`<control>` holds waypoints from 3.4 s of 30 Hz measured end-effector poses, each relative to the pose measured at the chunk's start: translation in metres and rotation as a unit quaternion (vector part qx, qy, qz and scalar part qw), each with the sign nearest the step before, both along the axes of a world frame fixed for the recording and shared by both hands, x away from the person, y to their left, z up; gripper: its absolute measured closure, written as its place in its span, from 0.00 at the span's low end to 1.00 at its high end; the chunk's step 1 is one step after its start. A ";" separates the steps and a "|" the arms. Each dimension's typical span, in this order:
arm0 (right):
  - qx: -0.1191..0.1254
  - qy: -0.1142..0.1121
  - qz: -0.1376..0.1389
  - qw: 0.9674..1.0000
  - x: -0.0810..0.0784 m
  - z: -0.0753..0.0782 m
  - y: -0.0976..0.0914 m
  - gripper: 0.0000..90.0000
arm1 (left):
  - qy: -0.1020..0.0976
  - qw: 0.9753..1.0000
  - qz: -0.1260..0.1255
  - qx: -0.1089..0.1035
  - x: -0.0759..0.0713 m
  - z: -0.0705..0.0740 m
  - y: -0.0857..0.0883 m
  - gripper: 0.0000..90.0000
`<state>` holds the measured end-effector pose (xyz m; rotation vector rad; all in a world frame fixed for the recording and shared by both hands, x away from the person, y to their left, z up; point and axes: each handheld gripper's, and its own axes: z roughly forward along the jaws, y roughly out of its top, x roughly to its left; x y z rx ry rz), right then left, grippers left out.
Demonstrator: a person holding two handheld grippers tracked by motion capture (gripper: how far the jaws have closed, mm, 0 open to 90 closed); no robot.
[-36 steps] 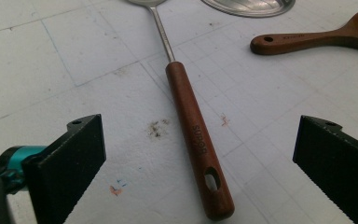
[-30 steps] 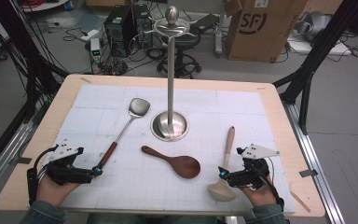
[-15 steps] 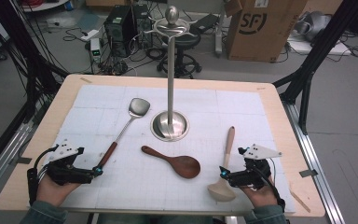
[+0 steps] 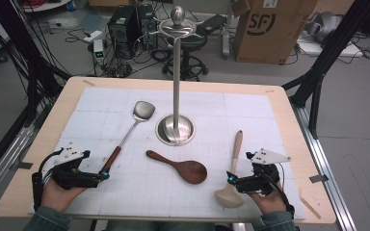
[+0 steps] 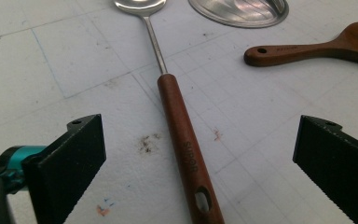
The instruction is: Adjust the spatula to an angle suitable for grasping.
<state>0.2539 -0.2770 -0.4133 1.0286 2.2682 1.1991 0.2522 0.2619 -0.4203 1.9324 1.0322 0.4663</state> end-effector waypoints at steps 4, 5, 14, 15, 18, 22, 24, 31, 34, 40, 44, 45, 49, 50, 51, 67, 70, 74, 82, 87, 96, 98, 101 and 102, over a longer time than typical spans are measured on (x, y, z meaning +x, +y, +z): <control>-0.001 -0.001 0.001 1.000 0.001 -0.001 0.000 0.01 | -0.001 1.000 0.002 -0.003 0.004 0.001 -0.003 0.03; -0.001 0.000 0.002 1.000 0.001 -0.001 0.000 0.01 | -0.001 1.000 0.003 -0.005 0.005 0.001 -0.004 0.03; -0.001 -0.007 -0.006 1.000 -0.004 0.000 -0.006 0.01 | -0.003 1.000 -0.001 -0.012 0.021 0.003 -0.018 0.03; 0.000 -0.005 -0.009 1.000 -0.005 0.000 -0.007 0.01 | -0.005 1.000 0.006 -0.013 0.025 0.003 -0.019 0.03; 0.000 -0.006 -0.009 1.000 -0.006 0.000 -0.008 0.01 | -0.002 1.000 0.015 -0.009 0.032 0.002 -0.020 0.03; -0.002 -0.005 -0.009 1.000 -0.006 -0.001 -0.008 0.01 | 0.002 1.000 0.023 0.003 0.036 0.000 -0.020 0.03; -0.003 -0.006 -0.008 1.000 -0.006 -0.001 -0.008 0.01 | 0.009 0.999 0.029 0.015 0.040 -0.002 -0.020 0.03; -0.009 -0.004 -0.005 1.000 -0.004 -0.003 -0.006 0.01 | 0.020 0.999 0.032 0.034 0.046 -0.006 -0.022 0.09; -0.010 -0.005 -0.005 1.000 -0.004 -0.003 -0.006 0.01 | 0.022 0.999 0.031 0.039 0.049 -0.006 -0.024 0.12; -0.013 -0.004 -0.004 1.000 -0.005 -0.003 -0.005 0.01 | 0.038 0.997 0.023 0.065 0.053 -0.011 -0.028 0.22; -0.014 -0.006 -0.002 1.000 -0.005 -0.003 -0.004 0.01 | 0.046 0.997 0.011 0.062 0.053 -0.012 -0.029 0.28; -0.014 -0.006 -0.002 1.000 -0.005 -0.003 -0.004 0.01 | 0.046 0.997 0.008 0.061 0.053 -0.012 -0.029 0.28; -0.014 -0.007 -0.002 1.000 -0.004 -0.002 -0.004 0.01 | 0.050 0.997 0.006 0.065 0.052 -0.013 -0.030 0.36; -0.015 -0.008 0.000 1.000 -0.003 -0.002 -0.003 0.01 | 0.054 0.996 0.003 0.068 0.052 -0.015 -0.030 0.38; -0.015 -0.008 0.000 1.000 -0.003 -0.002 -0.003 0.01 | 0.054 0.996 0.003 0.068 0.052 -0.015 -0.030 0.40; -0.018 -0.008 0.008 1.000 0.001 -0.003 0.002 0.01 | 0.077 0.994 -0.001 0.077 0.053 -0.021 -0.031 0.63; -0.017 -0.009 0.002 1.000 0.001 -0.003 0.003 0.01 | 0.081 0.994 0.001 0.079 0.054 -0.023 -0.030 0.65; -0.016 -0.011 0.003 1.000 0.001 -0.003 0.002 0.01 | 0.075 0.994 0.006 0.084 0.054 -0.023 -0.030 0.67; -0.018 -0.009 0.005 1.000 0.001 -0.004 0.003 0.01 | 0.074 0.994 0.006 0.084 0.053 -0.023 -0.029 0.71; -0.017 -0.010 0.007 1.000 0.002 -0.004 0.004 0.01 | 0.077 0.994 0.008 0.081 0.053 -0.023 -0.028 0.74; -0.019 -0.007 0.009 1.000 0.003 -0.004 0.005 0.01 | 0.083 0.993 0.031 0.078 0.053 -0.022 -0.017 0.78; -0.020 -0.007 0.011 1.000 0.003 -0.004 0.006 0.01 | 0.087 0.993 0.035 0.071 0.054 -0.022 -0.012 0.80; -0.022 -0.007 0.013 1.000 0.004 -0.005 0.007 0.01 | 0.091 0.993 0.034 0.066 0.054 -0.022 -0.008 0.81; -0.021 -0.006 0.012 1.000 0.005 -0.005 0.008 0.01 | 0.092 0.993 0.033 0.062 0.053 -0.022 -0.005 0.81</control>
